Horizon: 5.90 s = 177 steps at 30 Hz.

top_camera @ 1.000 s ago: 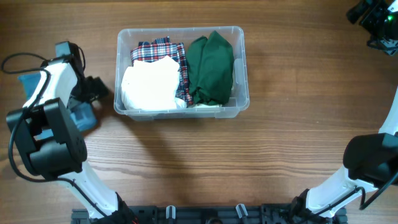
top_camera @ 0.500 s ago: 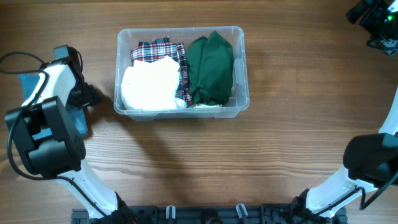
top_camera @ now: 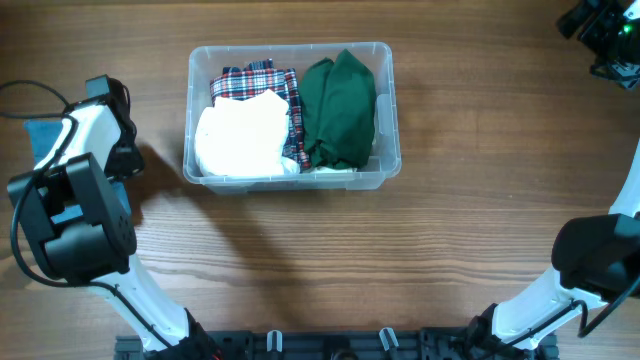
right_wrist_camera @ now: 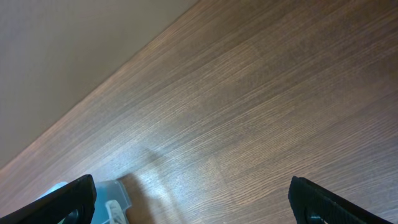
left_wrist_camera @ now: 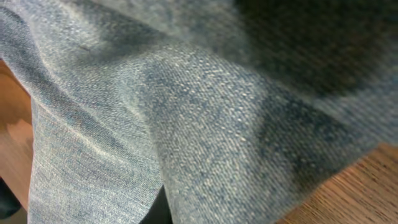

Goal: Pack container

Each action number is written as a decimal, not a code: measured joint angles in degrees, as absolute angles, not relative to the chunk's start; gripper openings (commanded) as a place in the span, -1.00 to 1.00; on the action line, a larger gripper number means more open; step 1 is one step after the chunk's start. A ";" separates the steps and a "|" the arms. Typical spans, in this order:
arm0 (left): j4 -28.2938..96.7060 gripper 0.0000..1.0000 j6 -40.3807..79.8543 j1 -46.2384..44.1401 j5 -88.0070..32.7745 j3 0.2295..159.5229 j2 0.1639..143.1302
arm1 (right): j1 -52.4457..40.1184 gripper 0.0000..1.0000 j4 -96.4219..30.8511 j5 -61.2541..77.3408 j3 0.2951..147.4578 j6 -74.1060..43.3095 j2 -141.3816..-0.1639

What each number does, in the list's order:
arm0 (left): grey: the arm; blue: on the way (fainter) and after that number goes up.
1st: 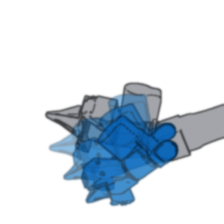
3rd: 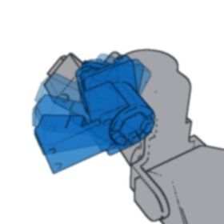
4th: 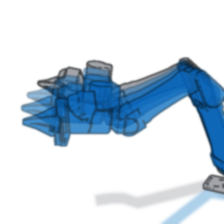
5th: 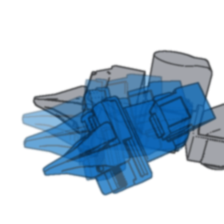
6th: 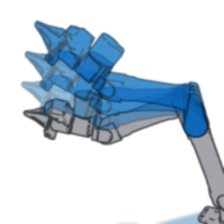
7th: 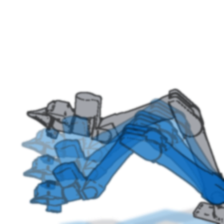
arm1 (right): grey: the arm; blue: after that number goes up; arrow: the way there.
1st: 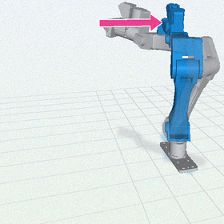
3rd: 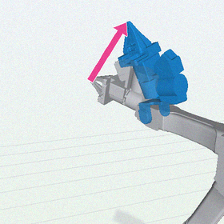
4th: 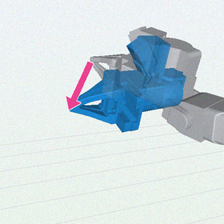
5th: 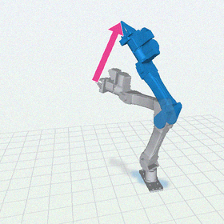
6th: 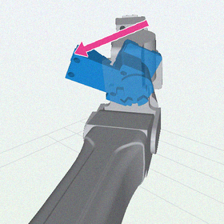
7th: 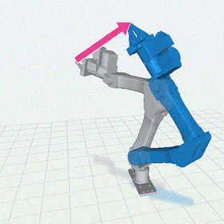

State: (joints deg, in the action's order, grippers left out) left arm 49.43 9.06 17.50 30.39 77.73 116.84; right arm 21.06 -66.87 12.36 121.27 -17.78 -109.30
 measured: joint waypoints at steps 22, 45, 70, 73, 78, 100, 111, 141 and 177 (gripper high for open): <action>71.00 -0.92 9.28 16.21 4.64 105.06 117.99 | 21.06 1.00 -66.85 12.36 121.27 -17.78 -109.30; 68.60 -0.92 9.28 14.70 -6.96 106.00 93.51 | 21.06 1.00 -66.85 12.34 121.27 -17.78 -109.30; 65.12 -0.93 10.66 -22.22 -6.39 105.97 93.21 | 21.06 0.99 -66.85 12.36 121.27 -17.78 -109.30; 68.42 -0.93 11.46 -22.50 -2.02 105.97 93.21 | 21.06 0.99 -66.85 12.36 121.27 -17.78 -109.30; 67.29 -0.93 12.19 -22.50 8.58 105.97 93.21 | 21.06 0.99 -66.85 12.36 121.27 -17.78 -109.30; 63.51 -0.92 16.91 -36.34 29.91 106.15 105.47 | 21.06 1.00 -66.85 12.36 121.27 -17.78 -109.30; 56.36 -0.91 18.85 -36.49 19.14 106.26 111.59 | 21.06 0.99 -66.85 12.36 121.27 -17.78 -109.30; 40.47 0.09 10.52 -25.61 8.29 106.74 113.03 | 21.06 0.99 -66.85 12.36 121.27 -17.78 -109.30; 41.32 -0.04 1.08 -21.37 10.66 107.00 120.46 | 21.06 0.99 -66.85 12.36 121.27 -17.78 -109.30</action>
